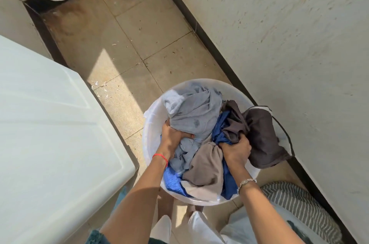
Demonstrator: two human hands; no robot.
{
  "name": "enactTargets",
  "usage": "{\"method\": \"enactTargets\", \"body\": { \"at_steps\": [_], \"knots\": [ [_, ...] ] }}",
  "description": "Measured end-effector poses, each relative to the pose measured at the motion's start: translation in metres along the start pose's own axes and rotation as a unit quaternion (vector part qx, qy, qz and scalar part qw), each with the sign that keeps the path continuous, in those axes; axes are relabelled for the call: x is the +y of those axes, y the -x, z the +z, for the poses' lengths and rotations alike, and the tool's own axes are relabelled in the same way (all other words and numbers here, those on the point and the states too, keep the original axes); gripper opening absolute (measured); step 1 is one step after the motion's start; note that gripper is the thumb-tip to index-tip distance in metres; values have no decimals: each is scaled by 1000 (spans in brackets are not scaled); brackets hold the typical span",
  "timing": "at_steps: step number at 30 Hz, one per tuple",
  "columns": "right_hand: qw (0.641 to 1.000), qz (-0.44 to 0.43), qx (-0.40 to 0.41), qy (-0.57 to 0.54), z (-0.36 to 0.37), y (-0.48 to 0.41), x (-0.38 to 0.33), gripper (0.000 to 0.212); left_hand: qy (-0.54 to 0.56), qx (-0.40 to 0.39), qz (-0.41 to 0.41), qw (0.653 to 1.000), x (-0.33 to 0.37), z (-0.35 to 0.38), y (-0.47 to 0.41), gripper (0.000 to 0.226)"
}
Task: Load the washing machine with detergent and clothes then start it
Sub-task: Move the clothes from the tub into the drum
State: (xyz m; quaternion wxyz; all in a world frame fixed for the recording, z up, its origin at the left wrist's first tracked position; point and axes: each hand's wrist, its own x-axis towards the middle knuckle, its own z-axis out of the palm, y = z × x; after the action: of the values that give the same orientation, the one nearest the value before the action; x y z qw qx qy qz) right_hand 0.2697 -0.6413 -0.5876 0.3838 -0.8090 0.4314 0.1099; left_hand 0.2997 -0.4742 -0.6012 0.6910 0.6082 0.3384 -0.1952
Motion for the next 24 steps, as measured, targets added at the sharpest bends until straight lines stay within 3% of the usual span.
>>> {"method": "enactTargets", "body": {
  "at_steps": [3,7,11,13,17,24],
  "knots": [
    [997,-2,-15,-73,-25,27,-14,35,32,20,4,999,38,1,31,97],
    [993,5,-15,-120,-64,67,-46,34,9,-4,42,999,92,-2,83,63],
    [992,15,-16,-126,-98,97,-78,41,1,-27,47,999,137,-9,124,72],
    [990,12,-14,-142,-121,116,-96,46,2,-26,49,998,162,-12,149,63],
    [988,16,-29,-154,-165,155,-128,27,22,-18,67,997,207,-18,203,57],
    [985,-29,-60,-158,-245,212,-180,29,79,17,94,992,274,-30,292,64]
  ]
}}
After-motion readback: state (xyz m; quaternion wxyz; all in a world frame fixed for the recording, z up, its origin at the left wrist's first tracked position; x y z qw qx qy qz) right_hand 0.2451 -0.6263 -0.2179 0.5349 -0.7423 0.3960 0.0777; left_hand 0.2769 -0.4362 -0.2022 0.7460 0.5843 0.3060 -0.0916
